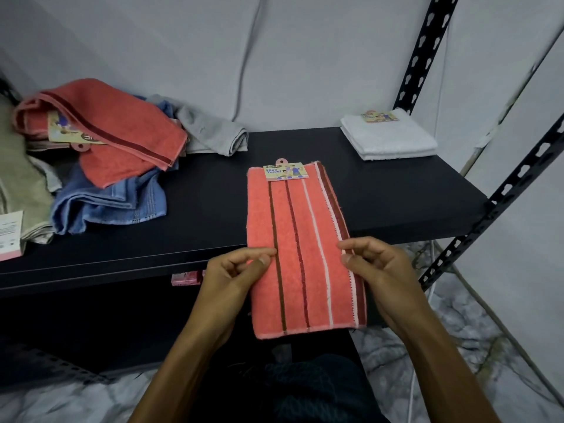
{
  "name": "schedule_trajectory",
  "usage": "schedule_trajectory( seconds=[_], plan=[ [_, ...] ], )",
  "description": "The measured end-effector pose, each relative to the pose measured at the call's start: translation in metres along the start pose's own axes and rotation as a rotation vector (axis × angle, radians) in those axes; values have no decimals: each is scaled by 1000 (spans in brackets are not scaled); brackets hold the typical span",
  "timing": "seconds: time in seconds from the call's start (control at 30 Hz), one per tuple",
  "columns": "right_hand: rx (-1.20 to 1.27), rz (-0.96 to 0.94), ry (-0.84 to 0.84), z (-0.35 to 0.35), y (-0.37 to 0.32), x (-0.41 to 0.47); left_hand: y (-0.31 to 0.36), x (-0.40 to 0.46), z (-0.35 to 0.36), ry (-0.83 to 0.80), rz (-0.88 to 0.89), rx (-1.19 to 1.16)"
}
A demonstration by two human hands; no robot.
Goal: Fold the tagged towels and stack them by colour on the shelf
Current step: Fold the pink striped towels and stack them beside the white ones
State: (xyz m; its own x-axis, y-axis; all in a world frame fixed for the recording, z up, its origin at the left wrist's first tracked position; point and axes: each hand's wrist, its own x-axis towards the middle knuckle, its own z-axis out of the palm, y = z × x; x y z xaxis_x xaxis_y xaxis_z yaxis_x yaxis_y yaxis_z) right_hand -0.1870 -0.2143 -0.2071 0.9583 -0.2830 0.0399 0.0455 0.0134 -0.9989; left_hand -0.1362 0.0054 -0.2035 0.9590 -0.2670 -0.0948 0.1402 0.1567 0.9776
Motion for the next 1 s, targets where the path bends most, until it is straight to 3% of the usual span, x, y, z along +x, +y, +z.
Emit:
schedule_trajectory(
  seconds=[0.13, 0.37, 0.83, 1.0],
  plan=[
    [31, 22, -91, 1, -2, -2, 0, -2, -3, 2, 1, -29],
    [-34, -27, 1, 6, 2, 4, 4, 1, -6, 69, 79, 26],
    [-34, -54, 45, 7, -14, 6, 18, 9, -15, 54, 15, 30],
    [-42, -170, 30, 2, -48, 22, 57, 15, -11, 26, 174, 140]
  ],
)
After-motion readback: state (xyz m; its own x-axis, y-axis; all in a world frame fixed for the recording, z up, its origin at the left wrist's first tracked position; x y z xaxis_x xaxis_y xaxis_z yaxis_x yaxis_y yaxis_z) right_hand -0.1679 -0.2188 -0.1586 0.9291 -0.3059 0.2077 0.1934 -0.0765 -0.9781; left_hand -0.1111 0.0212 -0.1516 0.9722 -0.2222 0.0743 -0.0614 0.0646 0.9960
